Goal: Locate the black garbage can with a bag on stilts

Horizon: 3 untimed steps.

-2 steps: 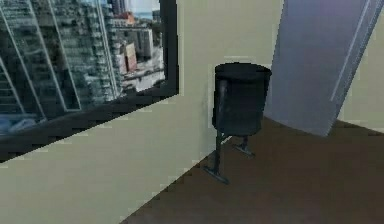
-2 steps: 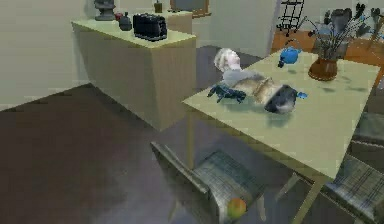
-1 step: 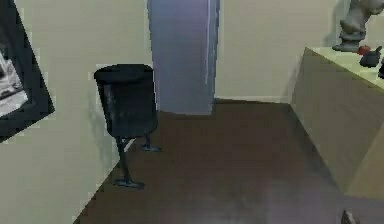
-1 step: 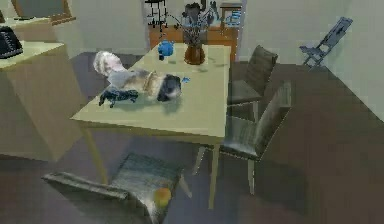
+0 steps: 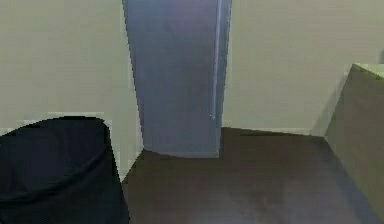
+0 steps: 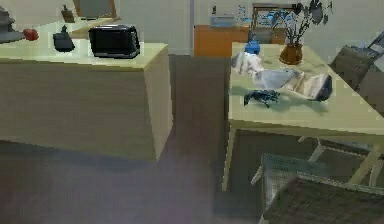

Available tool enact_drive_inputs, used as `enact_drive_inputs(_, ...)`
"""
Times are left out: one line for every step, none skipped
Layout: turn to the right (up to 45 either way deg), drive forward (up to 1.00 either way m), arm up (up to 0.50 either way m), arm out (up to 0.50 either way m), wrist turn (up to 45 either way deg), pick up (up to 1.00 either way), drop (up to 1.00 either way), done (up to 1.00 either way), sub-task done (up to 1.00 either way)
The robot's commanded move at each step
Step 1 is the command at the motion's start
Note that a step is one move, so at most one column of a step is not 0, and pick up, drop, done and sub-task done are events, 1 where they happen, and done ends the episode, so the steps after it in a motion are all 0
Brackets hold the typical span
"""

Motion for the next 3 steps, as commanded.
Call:
enact_drive_inputs(45.0,0.0,0.0,0.0,0.0,0.0,0.0,0.0,0.0)
enact_drive_inputs(27.0,0.0,0.0,0.0,0.0,0.0,0.0,0.0,0.0)
enact_drive_inputs(0.0,0.35,0.0,0.0,0.0,0.0,0.0,0.0,0.0)
